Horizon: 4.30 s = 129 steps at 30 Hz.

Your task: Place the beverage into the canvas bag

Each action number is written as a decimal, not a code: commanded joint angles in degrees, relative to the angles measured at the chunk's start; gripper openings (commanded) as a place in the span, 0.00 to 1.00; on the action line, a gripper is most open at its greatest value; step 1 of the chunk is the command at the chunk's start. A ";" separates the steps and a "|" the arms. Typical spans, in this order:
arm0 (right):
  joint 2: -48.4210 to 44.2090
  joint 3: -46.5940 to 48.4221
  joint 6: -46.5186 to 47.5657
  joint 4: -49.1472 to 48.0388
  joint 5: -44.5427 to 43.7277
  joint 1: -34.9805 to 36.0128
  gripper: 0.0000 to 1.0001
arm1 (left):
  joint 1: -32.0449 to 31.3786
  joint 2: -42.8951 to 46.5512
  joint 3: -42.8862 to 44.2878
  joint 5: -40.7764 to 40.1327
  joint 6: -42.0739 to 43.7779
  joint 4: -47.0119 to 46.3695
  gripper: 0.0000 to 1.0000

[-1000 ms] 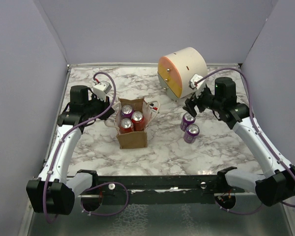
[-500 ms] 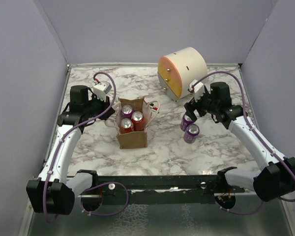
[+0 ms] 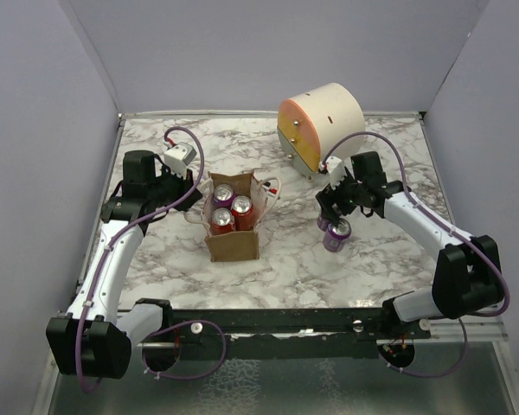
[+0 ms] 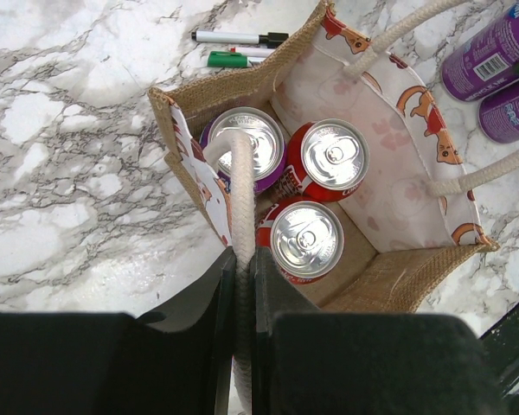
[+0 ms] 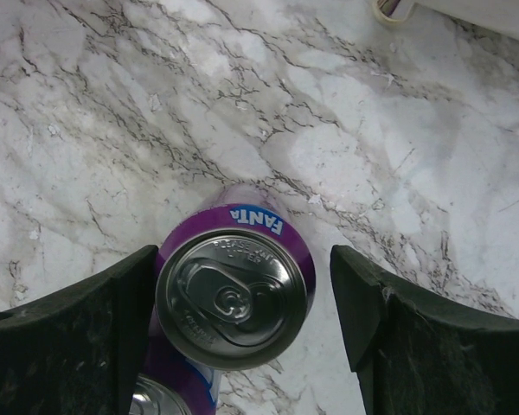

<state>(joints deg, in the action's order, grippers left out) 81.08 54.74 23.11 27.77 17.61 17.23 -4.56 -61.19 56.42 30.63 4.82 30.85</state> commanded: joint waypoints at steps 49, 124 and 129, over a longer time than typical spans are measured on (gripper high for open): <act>3.08 45.51 -2.77 6.49 19.63 14.97 0.01 | 0.47 3.82 6.73 -0.20 5.06 2.35 0.65; 23.64 43.64 8.39 23.04 21.65 36.73 0.01 | 1.26 5.01 0.65 2.50 2.86 -0.13 0.00; 24.64 43.47 6.84 20.19 20.47 37.33 0.01 | 1.31 5.17 0.44 2.36 2.77 0.08 0.00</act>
<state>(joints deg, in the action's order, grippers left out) 105.23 96.47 31.97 48.18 34.81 52.97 -3.70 -57.21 57.60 31.73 8.03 31.73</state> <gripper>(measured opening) 0.658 0.097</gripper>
